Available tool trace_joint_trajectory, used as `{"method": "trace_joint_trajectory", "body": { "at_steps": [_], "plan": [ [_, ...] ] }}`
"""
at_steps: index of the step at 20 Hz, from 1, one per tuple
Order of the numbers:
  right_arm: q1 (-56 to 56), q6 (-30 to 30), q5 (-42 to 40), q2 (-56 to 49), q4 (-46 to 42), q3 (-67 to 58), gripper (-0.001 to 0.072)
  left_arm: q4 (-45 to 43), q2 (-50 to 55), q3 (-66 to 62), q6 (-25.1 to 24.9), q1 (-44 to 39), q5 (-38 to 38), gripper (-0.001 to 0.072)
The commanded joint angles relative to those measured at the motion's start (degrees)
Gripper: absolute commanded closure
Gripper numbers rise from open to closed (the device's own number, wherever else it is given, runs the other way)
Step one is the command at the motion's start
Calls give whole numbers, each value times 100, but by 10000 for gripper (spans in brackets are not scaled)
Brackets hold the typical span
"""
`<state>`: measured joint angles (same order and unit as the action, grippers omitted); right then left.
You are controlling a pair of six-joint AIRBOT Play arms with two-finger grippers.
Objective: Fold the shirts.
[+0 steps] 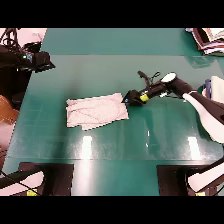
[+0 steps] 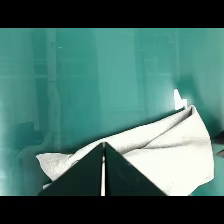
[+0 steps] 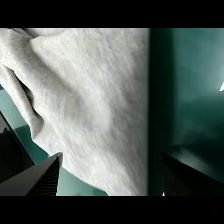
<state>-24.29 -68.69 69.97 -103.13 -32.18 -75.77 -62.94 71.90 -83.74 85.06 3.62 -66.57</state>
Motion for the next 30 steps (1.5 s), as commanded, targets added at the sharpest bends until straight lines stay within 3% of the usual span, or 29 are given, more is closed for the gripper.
{"method": "trace_joint_trajectory", "body": {
  "at_steps": [1, 4, 5, 6, 7, 11, 15, 24, 30],
  "plan": [
    [-498, 31, -94, -461, 269, -332, 56, 13, 0, 2, -2, 7, -9, 682],
    [-800, 35, -74, -658, 245, -723, 267, 55, 0, 2, 0, 4, -72, 682],
    [-833, 48, -105, -654, 205, -796, 418, 155, 0, 2, -2, 4, -101, 682],
    [-835, 153, -68, -654, 205, -901, 643, 236, 0, 2, -2, 2, -129, 682],
    [-785, 251, -17, -649, 203, -1005, 698, 236, 0, 2, -13, -57, -138, 682],
    [-76, 203, 203, -278, 42, -1563, 699, 223, 0, 2, -157, -767, -120, 682],
    [1429, -177, 247, 634, -964, -2033, 699, 227, 0, 0, -258, -1543, 179, 682],
    [5268, -184, -170, 1274, -951, -2382, 700, 227, 0, 0, -254, -2579, 868, 682],
    [6234, -175, -553, 1274, -935, -2511, 699, 227, 0, 0, -251, -2710, 914, 682]
  ]
}}
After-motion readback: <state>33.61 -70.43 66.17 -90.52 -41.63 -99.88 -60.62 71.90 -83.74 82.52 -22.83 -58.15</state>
